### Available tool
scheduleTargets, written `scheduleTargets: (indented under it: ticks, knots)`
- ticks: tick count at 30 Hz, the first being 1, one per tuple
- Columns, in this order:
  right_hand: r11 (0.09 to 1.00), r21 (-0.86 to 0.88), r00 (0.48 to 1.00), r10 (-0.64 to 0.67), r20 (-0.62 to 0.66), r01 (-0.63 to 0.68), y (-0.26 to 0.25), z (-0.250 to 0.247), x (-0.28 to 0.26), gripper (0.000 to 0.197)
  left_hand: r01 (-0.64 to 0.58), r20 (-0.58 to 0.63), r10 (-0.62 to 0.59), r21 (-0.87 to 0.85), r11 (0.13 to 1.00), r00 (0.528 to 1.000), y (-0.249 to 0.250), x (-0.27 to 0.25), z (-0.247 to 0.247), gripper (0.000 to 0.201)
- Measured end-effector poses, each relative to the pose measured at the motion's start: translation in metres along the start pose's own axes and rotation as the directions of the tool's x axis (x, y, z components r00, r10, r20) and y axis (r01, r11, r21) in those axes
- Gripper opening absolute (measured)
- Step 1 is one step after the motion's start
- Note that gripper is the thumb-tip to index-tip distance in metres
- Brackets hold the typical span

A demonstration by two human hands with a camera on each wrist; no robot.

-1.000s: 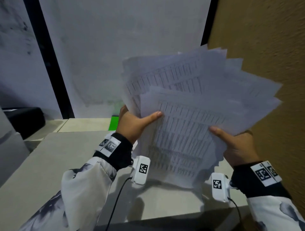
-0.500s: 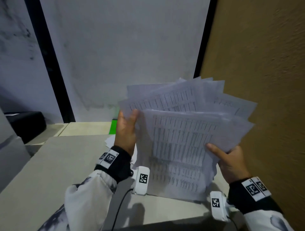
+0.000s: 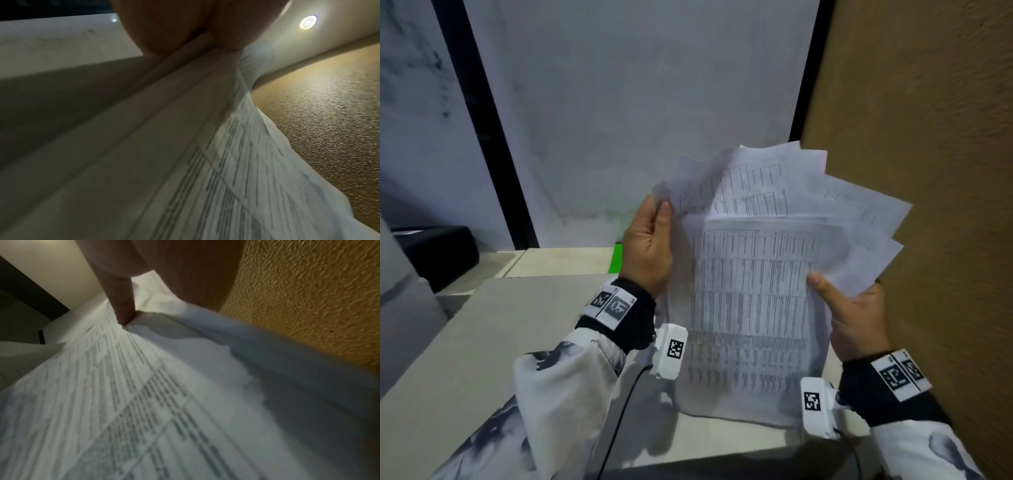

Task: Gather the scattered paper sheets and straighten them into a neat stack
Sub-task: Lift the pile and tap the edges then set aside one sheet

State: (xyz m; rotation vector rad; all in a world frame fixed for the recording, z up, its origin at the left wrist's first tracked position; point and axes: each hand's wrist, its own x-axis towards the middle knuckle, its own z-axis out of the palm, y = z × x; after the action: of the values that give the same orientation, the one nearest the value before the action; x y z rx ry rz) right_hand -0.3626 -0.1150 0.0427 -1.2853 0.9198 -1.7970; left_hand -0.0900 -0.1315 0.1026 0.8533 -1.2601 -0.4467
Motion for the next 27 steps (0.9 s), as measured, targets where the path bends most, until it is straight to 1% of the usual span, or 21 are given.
scheduleTargets:
  ticks: [1,2,3,4,5,6,7,8,10,11,13,14,15,16,18,19,21,22,24,26,27]
  knots:
    - [1.0,0.001,1.0,-0.023,-0.02,0.023,-0.002,0.001,0.0,0.035,-0.011,0.015,0.011,-0.021,1.0,1.0,-0.002,0.003,-0.002,0.028]
    - [0.999,-0.009,0.998,-0.045,-0.051,0.044,-0.004,0.002,0.0,0.033,0.031,0.033,-0.029,-0.074,0.997,0.999,-0.005,0.004,-0.006,0.032]
    - [0.998,-0.023,0.995,-0.064,-0.079,0.062,-0.006,0.004,0.0,0.031,0.137,0.06,-0.128,-0.164,0.977,0.99,-0.01,0.003,-0.01,0.046]
    - [0.997,-0.035,0.991,-0.079,-0.105,0.075,-0.006,0.006,-0.001,0.031,0.266,0.111,-0.246,-0.23,0.936,0.963,-0.017,-0.004,-0.013,0.064]
    - [0.995,-0.046,0.987,-0.095,-0.13,0.09,-0.007,0.009,-0.002,0.032,0.365,0.163,-0.334,-0.23,0.902,0.928,-0.024,-0.018,-0.014,0.077]
    - [0.994,-0.048,0.982,-0.107,-0.154,0.101,-0.007,0.013,-0.003,0.037,0.406,0.195,-0.377,-0.137,0.904,0.905,-0.028,-0.034,-0.012,0.075]
    - [0.993,-0.045,0.979,-0.117,-0.167,0.111,-0.008,0.017,-0.005,0.044,0.382,0.188,-0.375,0.0,0.924,0.908,-0.032,-0.048,-0.009,0.061]
    - [0.991,-0.044,0.977,-0.13,-0.169,0.124,-0.011,0.02,-0.006,0.048,0.325,0.138,-0.337,0.103,0.94,0.931,-0.031,-0.054,-0.004,0.049]
    - [0.983,-0.058,0.971,-0.183,-0.153,0.176,-0.019,0.023,-0.004,0.045,0.239,-0.004,-0.243,0.197,0.951,0.97,-0.017,-0.043,0.003,0.036]
    - [0.976,-0.07,0.965,-0.215,-0.15,0.207,-0.027,0.026,-0.003,0.044,0.204,-0.055,-0.197,0.211,0.956,0.979,-0.007,-0.032,0.004,0.034]
    - [0.955,-0.119,0.944,-0.29,-0.156,0.273,-0.049,0.029,-0.002,0.052,0.089,-0.108,-0.058,0.302,0.949,0.992,0.017,-0.013,0.008,0.031]
    - [0.944,-0.129,0.933,-0.321,-0.163,0.303,-0.057,0.031,-0.001,0.052,0.034,-0.128,0.013,0.356,0.934,0.992,0.023,-0.01,0.013,0.033]
    - [0.942,-0.118,0.932,-0.329,-0.15,0.314,-0.063,0.033,0.001,0.046,0.015,-0.142,0.041,0.369,0.929,0.989,0.025,-0.011,0.018,0.035]
    - [0.949,-0.105,0.945,-0.309,-0.106,0.298,-0.064,0.035,0.001,0.041,0.039,-0.158,0.011,0.311,0.949,0.987,0.023,-0.015,0.025,0.035]
    - [0.974,-0.107,0.98,-0.197,0.038,0.2,-0.054,0.038,0.003,0.04,0.183,-0.165,-0.163,0.113,0.977,0.973,0.008,-0.026,0.035,0.033]
    - [0.987,-0.099,0.988,-0.112,0.104,0.123,-0.045,0.037,0.005,0.044,0.248,-0.168,-0.234,0.066,0.967,0.958,-0.002,-0.03,0.035,0.031]
    - [0.994,-0.112,0.982,0.026,0.189,-0.005,-0.027,0.023,0.009,0.052,0.31,-0.164,-0.302,0.024,0.95,0.939,-0.017,-0.038,0.028,0.024]
    - [0.989,-0.145,0.975,0.055,0.215,-0.024,-0.022,0.015,0.01,0.054,0.317,-0.142,-0.317,-0.028,0.948,0.938,-0.019,-0.039,0.023,0.025]
    - [0.984,-0.18,0.964,0.063,0.26,-0.016,-0.024,0.004,0.012,0.05,0.31,-0.038,-0.315,-0.107,0.945,0.948,-0.015,-0.033,0.014,0.029]
    - [0.988,-0.155,0.974,0.041,0.222,-0.006,-0.03,-0.002,0.02,0.045,0.301,0.045,-0.298,-0.121,0.946,0.954,-0.007,-0.019,0.006,0.035]
    - [0.994,-0.106,0.98,0.027,0.196,-0.007,-0.035,-0.004,0.026,0.044,0.311,0.092,-0.3,-0.135,0.941,0.949,-0.003,-0.011,0.002,0.036]
